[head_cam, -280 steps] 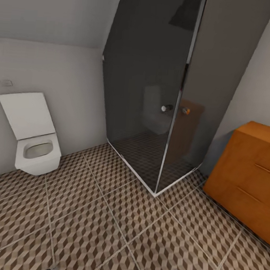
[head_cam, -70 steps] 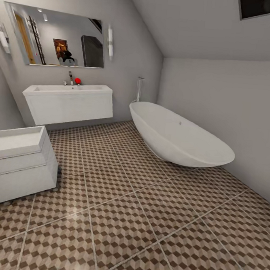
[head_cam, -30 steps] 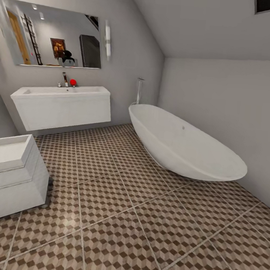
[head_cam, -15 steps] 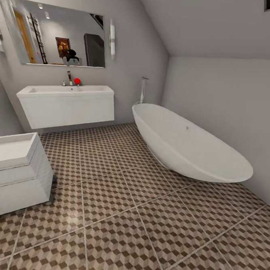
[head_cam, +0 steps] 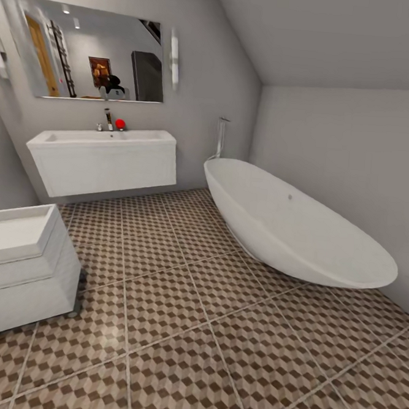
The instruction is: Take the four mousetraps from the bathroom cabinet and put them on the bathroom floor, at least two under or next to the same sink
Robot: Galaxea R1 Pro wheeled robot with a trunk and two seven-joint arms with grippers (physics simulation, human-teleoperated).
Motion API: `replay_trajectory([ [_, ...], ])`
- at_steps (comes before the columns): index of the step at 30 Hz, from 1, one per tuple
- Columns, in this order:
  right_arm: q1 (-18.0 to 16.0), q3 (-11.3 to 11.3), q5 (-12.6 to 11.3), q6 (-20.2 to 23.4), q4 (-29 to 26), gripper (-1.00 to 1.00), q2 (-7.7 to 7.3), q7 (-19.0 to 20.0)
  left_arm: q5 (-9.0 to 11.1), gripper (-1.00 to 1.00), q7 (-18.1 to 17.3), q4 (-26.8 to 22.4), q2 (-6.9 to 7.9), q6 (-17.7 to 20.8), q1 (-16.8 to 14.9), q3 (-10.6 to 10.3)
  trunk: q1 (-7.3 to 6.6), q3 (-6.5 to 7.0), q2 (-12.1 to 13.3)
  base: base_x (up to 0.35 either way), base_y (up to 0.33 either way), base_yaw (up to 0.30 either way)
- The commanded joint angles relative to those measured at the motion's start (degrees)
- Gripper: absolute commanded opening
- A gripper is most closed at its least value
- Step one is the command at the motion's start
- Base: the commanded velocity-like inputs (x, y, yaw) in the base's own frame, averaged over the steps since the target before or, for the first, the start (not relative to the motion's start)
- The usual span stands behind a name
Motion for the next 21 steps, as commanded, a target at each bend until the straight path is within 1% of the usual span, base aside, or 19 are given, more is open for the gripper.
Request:
replay_trajectory([
  [1,-0.02,0.49,-0.63,-0.18,0.04,-1.0,0.02,-0.04,0.02,-1.0,0.38,-0.01,0.0,0.45,-0.04,-0.48,0.03,-0.05,-0.02,0.331,0.0,0.001],
  [11,-0.04,0.49,-0.61,-0.18,0.04,-1.0,0.05,-0.04,0.01,-1.0,0.38,-0.01,0.09,0.45,-0.04,-0.48,0.03,-0.05,-0.02,0.332,0.0,0.0],
  [21,-0.02,0.49,-0.63,-0.18,0.04,-1.0,0.11,-0.04,0.01,-1.0,0.38,-0.01,0.09,0.45,-0.04,-0.48,0.03,-0.05,-0.02,0.302,0.0,0.0],
])
